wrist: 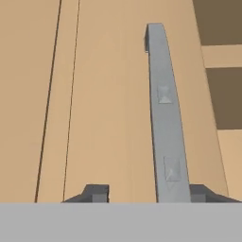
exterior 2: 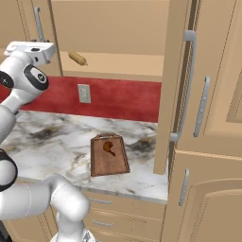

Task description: Open the cabinet, retrieve the rolling pin, and place it next to the meat on the cutting board to prepare for tenderizing.

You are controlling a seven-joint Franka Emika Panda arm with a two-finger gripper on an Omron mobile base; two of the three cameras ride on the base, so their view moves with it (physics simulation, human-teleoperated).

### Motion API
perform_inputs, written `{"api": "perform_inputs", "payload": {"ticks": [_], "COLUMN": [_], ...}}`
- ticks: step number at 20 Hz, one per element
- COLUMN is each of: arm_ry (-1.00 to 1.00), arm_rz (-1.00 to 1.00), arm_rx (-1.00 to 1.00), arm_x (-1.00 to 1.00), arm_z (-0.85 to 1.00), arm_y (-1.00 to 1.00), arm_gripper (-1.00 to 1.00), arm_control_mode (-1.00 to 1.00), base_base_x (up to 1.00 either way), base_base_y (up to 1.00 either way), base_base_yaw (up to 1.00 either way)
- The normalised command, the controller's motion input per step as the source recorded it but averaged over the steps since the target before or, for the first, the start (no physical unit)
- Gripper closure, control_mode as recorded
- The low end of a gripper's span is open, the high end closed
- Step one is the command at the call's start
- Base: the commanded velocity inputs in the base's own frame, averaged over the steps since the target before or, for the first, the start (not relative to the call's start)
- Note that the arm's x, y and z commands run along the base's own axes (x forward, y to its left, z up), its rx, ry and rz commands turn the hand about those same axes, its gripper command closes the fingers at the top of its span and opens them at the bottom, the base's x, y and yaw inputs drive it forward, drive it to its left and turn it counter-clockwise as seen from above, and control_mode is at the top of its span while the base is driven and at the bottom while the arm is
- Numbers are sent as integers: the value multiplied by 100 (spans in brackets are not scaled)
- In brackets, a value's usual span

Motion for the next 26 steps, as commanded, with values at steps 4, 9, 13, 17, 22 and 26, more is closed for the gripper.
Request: {"api": "perform_inputs", "payload": {"ticks": [4, 9, 13, 17, 22, 26], "arm_ry": [0, 0, 7, 1, 3, 8], "arm_rz": [2, 0, 0, 0, 0, 0], "arm_rx": [0, 0, 0, 1, 0, 0], "arm_x": [42, 26, 1, 0, 0, 0], "arm_z": [-7, -2, -10, -15, -5, -11], "arm_y": [21, 11, -12, -33, -47, -30], "arm_gripper": [100, 100, 100, 100, 100, 100], "arm_control_mode": [-100, -100, -100, -100, -100, -100], "base_base_x": [0, 0, 0, 0, 0, 0], "base_base_y": [0, 0, 0, 0, 0, 0], "base_base_yaw": [0, 0, 0, 0, 0, 0]}}
